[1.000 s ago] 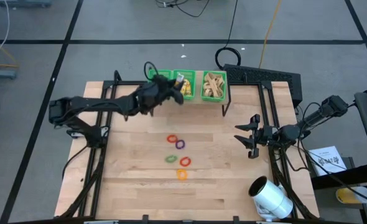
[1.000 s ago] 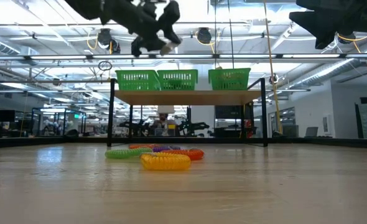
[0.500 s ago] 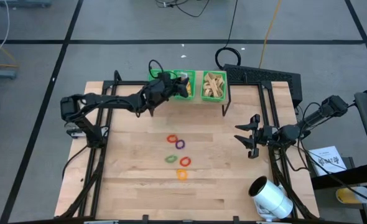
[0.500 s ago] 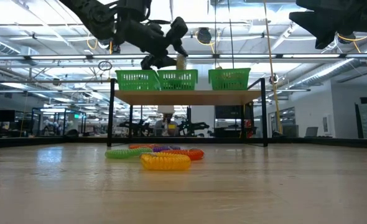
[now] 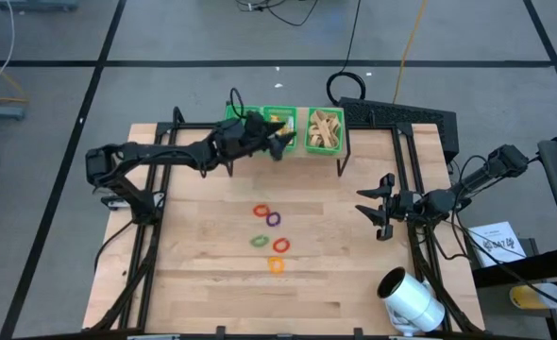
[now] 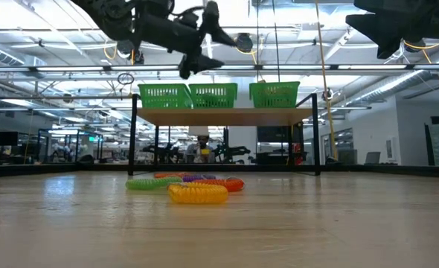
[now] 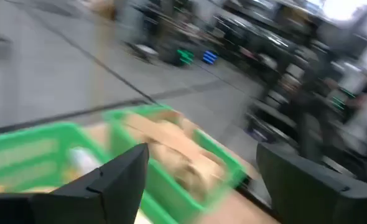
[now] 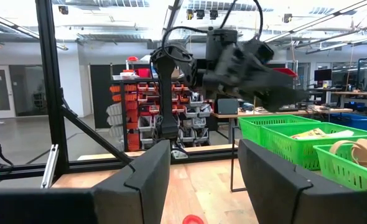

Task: Pick & Place Office Desk Supplies
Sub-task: Put the orange spring keychain into the left green bin on the shelf

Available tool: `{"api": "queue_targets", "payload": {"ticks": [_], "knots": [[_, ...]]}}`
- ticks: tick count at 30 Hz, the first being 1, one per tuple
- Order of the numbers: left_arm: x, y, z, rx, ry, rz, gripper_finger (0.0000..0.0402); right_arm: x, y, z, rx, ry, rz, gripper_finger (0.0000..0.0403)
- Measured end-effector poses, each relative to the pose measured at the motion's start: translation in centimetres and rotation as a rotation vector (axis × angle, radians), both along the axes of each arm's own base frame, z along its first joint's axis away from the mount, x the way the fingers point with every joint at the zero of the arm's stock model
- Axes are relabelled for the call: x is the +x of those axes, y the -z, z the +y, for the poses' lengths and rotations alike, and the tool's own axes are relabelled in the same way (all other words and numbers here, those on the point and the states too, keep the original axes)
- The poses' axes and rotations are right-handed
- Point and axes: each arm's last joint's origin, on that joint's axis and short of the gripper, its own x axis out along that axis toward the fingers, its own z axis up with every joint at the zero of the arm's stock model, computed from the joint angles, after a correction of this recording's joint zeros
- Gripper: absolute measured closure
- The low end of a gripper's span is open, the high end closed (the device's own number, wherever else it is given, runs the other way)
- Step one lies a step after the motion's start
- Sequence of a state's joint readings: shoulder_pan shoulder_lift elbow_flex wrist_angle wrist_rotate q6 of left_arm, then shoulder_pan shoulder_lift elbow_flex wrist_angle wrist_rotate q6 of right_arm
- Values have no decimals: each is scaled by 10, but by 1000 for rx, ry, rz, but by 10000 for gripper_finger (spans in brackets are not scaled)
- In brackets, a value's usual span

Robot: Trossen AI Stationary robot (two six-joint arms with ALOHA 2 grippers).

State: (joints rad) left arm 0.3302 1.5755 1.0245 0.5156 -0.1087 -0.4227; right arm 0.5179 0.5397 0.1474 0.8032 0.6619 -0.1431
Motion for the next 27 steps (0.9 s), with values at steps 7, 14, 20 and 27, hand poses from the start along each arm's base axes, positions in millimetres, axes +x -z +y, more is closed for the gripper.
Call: {"api": "queue_targets", "payload": {"ticks": [7, 14, 20, 27], "knots": [[-11, -19, -35, -6, 435, 39, 88, 0, 0, 0, -3, 0, 4, 220], [-16, -2, -88, 27, 630, 316, 99, 0, 1, -1, 3, 23, 10, 220], [-25, 31, -120, -6, 561, 668, 97, 0, 1, -1, 3, 22, 10, 220], [-27, 55, -136, 77, 397, 882, 104, 0, 1, -1, 2, 22, 12, 220]]}}
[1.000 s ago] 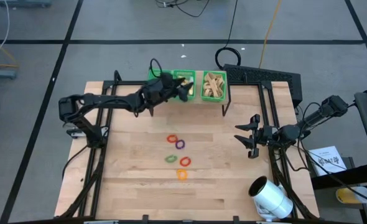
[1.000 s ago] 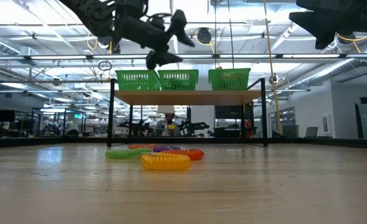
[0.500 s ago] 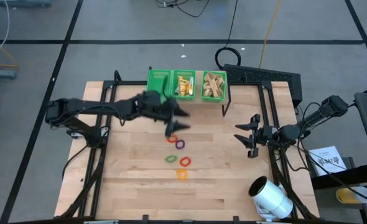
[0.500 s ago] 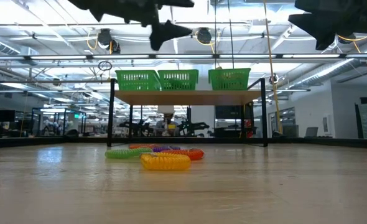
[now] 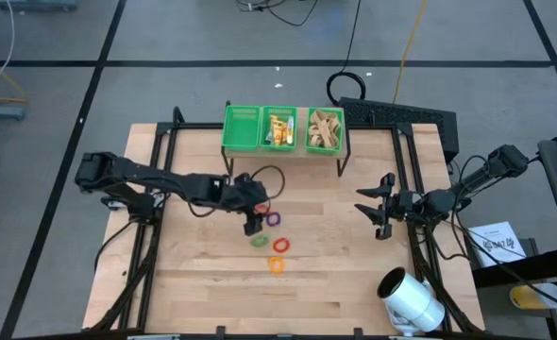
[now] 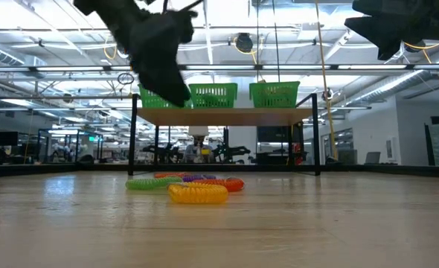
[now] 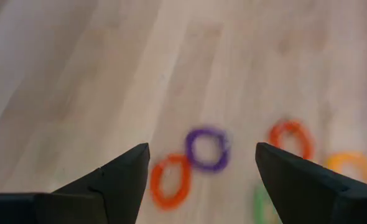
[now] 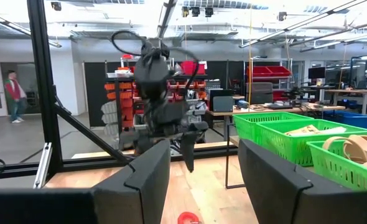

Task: Pick & Place Office Desk Supplies
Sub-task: Put the orange spring keychain into the left green bin on the shelf

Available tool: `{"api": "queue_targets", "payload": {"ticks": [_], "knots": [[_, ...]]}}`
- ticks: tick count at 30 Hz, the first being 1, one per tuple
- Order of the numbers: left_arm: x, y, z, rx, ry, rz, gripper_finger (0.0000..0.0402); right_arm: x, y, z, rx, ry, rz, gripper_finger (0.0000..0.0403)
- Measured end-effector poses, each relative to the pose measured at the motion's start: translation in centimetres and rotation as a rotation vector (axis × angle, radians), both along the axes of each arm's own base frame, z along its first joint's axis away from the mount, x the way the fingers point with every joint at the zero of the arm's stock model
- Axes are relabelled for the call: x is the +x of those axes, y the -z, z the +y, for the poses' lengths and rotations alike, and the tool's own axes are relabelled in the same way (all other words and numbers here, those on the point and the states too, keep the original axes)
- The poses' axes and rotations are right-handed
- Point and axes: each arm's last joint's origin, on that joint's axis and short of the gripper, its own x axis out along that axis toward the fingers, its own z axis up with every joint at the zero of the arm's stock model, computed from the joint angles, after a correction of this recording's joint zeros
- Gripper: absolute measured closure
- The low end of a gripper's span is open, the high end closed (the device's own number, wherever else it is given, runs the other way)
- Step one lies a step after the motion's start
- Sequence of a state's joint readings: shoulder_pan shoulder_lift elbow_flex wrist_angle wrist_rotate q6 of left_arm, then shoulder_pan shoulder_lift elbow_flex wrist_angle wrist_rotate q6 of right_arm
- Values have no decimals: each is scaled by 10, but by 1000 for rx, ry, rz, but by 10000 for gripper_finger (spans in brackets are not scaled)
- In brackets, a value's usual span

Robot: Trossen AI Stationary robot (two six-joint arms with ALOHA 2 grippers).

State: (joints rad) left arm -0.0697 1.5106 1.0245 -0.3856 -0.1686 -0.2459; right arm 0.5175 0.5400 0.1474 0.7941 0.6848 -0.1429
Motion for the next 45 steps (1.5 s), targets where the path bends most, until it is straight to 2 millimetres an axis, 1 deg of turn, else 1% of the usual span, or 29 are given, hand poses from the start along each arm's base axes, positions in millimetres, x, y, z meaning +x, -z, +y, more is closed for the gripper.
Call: {"api": "queue_targets", "payload": {"ticks": [3, 6, 11, 18, 23, 27, 30, 32, 41, 43, 45], "knots": [[5, 13, -2, 58, -34, 42, 112, 0, 0, 0, -1, 1, 2, 220], [10, 32, -1, 100, -60, 114, 119, 0, 0, 0, -2, 1, 4, 220], [21, 61, 4, 98, -95, 187, 128, 1, 1, 0, -3, -1, 4, 220], [27, 98, 6, 105, -103, 293, 124, 1, 1, 0, -3, 0, 5, 220], [30, 108, 6, 97, -98, 320, 124, 1, 1, 0, -4, 0, 7, 220], [29, 111, 5, 41, -84, 332, 137, 1, 1, 0, -4, 0, 8, 220], [29, 112, 4, 12, -69, 336, 164, 1, 1, 0, -4, 0, 8, 220], [29, 112, 3, -3, -58, 338, 191, 1, 1, 0, -5, 0, 8, 220], [32, 113, 2, -21, -41, 315, 346, 1, 1, 0, -5, 0, 8, 220], [33, 112, 2, -18, -37, 304, 371, 1, 1, 0, -4, -1, 8, 220], [34, 112, 2, -10, -23, 296, 380, 1, 1, 0, -4, 0, 8, 220]]}}
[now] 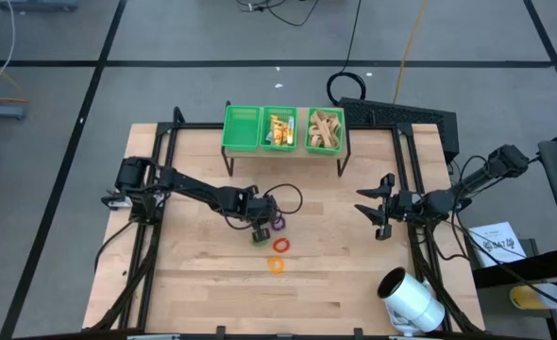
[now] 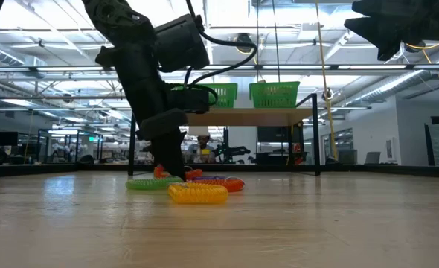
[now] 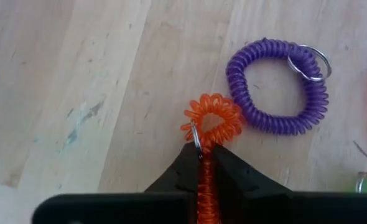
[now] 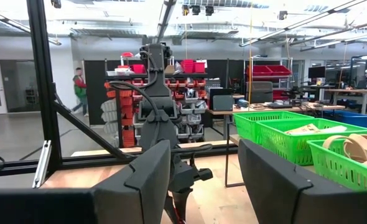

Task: Pick & Place Office Desk Supplies
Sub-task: Put the orange spring keychain into the left green bin on the shelf

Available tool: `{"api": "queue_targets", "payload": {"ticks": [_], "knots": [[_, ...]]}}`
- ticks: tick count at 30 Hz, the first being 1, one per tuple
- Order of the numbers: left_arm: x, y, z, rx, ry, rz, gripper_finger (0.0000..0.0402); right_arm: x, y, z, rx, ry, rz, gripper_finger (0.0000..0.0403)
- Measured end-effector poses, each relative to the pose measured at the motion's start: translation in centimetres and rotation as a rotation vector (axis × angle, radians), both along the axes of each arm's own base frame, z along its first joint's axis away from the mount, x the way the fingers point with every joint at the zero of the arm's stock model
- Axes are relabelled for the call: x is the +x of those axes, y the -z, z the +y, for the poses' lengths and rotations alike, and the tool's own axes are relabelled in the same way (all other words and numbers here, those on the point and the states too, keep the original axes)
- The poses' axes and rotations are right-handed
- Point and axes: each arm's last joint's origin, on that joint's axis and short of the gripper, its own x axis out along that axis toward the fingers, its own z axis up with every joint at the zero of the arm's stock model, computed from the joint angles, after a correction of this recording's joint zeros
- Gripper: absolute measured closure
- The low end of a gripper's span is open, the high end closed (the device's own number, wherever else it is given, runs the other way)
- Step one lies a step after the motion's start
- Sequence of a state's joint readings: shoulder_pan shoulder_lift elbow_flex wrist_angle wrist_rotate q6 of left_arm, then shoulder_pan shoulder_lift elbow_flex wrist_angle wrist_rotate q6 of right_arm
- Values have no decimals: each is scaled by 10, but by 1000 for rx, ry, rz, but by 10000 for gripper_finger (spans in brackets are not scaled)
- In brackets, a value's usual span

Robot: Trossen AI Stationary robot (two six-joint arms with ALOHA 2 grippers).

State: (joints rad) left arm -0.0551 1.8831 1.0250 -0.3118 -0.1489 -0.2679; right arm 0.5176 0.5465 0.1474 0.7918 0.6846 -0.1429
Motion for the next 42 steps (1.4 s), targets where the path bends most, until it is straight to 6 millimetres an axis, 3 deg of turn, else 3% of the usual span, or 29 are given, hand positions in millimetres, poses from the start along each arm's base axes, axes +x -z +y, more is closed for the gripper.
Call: {"api": "queue_targets", "payload": {"ticks": [8, 18, 23, 28, 34, 42], "knots": [[-5, -25, -1, -20, 7, -63, 358, 0, 0, 0, 7, -2, -2, 220], [-33, -124, 8, 45, -52, -392, 378, 0, 0, 0, 7, -2, -2, 220], [-61, -171, 16, 207, -168, -555, 345, 0, 0, 0, 6, -1, -2, 220], [-86, -204, 30, 386, -342, -680, 354, 0, 0, 0, 4, -1, -2, 220], [-100, -218, 60, 462, -510, -724, 373, 0, 0, 0, 8, -1, -5, 220], [-99, -210, 102, 435, -693, -724, 337, 0, 0, 0, 9, -1, -5, 220]]}}
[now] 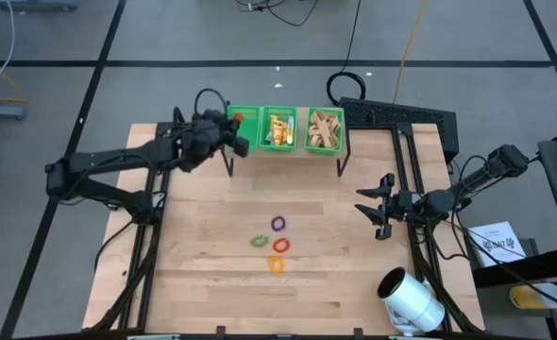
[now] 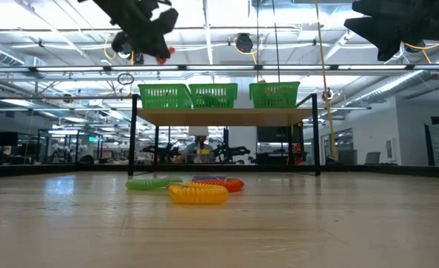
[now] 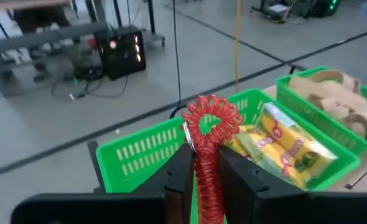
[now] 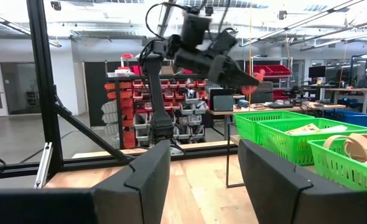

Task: Pick & Place Office Desk Supplies
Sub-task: Put the orange spring keychain into the left green bin on the shelf, then put the violet spring keychain into the left green bin on the shelf

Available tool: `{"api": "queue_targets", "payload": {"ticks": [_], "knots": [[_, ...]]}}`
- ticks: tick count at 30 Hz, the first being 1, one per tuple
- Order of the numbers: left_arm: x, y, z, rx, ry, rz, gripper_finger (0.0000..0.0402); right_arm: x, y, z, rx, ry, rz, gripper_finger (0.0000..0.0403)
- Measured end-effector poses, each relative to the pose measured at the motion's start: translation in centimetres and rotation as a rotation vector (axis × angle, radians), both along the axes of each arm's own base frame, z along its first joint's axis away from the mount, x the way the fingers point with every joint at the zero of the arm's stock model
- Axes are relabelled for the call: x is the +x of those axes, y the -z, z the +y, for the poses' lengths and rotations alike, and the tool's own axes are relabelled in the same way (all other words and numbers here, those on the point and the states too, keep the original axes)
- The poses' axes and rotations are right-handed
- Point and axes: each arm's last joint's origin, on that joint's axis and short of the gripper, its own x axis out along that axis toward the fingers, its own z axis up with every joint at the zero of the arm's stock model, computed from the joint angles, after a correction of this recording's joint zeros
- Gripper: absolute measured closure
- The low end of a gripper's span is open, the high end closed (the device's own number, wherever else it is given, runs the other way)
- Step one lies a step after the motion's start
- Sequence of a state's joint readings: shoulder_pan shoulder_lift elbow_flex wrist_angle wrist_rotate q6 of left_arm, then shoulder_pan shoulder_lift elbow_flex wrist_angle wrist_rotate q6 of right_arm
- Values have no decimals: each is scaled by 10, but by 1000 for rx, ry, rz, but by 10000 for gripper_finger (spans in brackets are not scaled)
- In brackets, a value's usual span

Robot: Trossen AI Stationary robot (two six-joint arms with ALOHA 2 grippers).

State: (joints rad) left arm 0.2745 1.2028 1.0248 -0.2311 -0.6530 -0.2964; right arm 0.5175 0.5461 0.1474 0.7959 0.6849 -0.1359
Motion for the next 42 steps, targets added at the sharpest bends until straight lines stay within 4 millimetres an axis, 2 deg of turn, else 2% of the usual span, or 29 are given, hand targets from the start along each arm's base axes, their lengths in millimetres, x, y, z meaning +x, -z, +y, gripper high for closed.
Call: {"api": "queue_targets", "payload": {"ticks": [8, 11, 16, 22, 27, 32, 36, 39, 42], "knots": [[12, 23, 26, -72, -40, 46, 330, 0, 0, 0, -1, 0, 0, 220], [12, 24, 32, -74, -64, 29, 304, 0, 0, 0, -2, 0, 1, 220], [8, 24, 39, -89, -104, 1, 237, 0, 0, 0, -4, 1, 3, 220], [7, 24, 41, -84, -107, 9, 174, 0, 0, 0, -4, 0, 3, 220], [8, 24, 41, -82, -104, 13, 151, 0, 0, 0, -4, 1, 3, 220], [8, 24, 40, -80, -87, 29, 145, 0, 0, 0, -4, 1, 2, 220], [11, 23, 37, -146, 86, -1, 144, 0, 0, 0, -4, 1, 2, 220], [18, 20, 27, -194, 342, -41, 144, 0, 0, 0, -4, 0, 3, 220], [27, 17, 9, -246, 619, -81, 144, 0, 0, 0, -5, 1, 2, 220]]}}
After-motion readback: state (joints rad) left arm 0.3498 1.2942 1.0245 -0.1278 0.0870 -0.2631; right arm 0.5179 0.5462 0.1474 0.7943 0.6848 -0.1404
